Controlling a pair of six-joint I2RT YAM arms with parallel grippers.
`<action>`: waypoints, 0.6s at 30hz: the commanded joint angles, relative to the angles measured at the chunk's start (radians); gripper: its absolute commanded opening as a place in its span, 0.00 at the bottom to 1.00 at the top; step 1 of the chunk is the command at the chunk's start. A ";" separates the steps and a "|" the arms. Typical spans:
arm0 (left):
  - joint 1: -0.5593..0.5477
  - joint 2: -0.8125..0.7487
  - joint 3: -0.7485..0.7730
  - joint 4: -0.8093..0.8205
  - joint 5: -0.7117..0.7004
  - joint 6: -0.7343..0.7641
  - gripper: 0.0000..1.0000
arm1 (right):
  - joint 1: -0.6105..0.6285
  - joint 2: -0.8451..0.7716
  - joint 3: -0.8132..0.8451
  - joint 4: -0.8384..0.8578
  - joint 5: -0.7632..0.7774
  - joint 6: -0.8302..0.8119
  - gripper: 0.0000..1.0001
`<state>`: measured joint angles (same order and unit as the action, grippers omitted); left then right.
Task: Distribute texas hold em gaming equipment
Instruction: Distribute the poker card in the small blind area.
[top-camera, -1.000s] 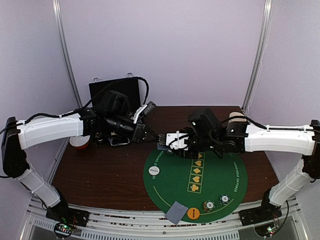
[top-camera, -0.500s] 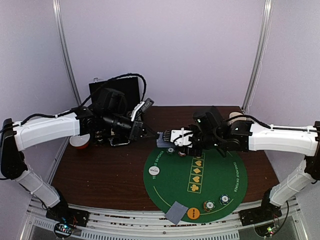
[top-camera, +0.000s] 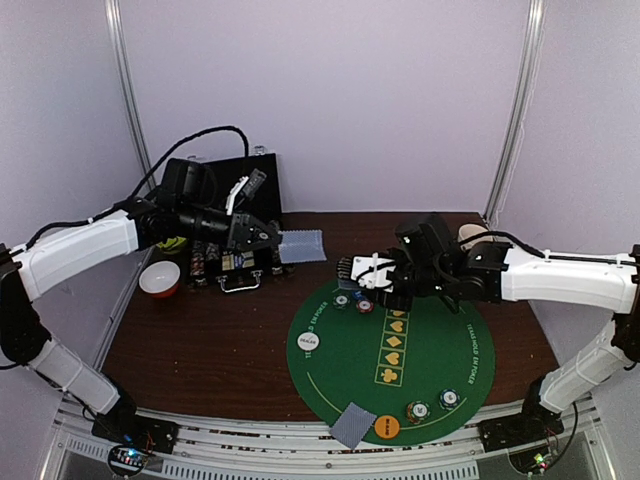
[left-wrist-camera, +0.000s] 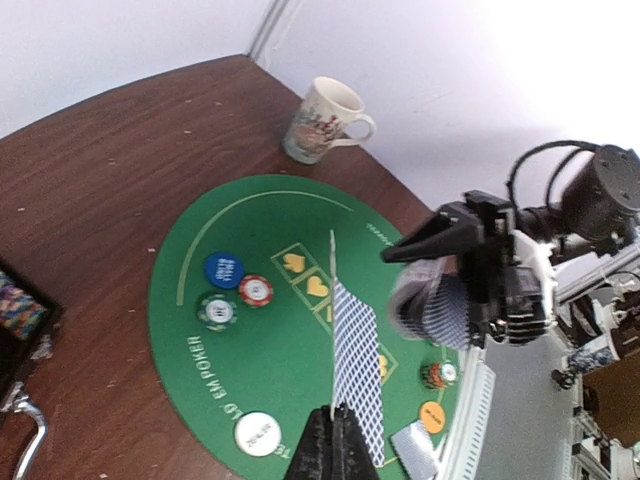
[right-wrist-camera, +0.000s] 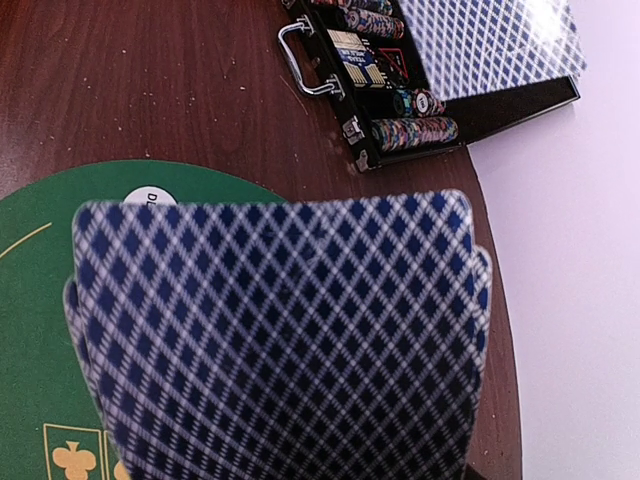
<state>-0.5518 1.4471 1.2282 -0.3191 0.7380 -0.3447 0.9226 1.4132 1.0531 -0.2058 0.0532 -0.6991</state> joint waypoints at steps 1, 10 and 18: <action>0.075 0.107 0.133 -0.153 -0.172 0.178 0.00 | -0.009 -0.042 -0.004 0.020 -0.005 0.011 0.44; 0.070 0.471 0.381 -0.420 -0.231 0.431 0.00 | -0.012 -0.053 0.007 -0.008 -0.015 0.002 0.44; -0.009 0.683 0.642 -0.577 -0.267 0.555 0.00 | -0.012 -0.051 -0.002 0.021 -0.030 0.006 0.44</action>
<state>-0.5167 2.0632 1.7184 -0.8059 0.4992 0.1116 0.9154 1.3861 1.0531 -0.2070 0.0418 -0.7033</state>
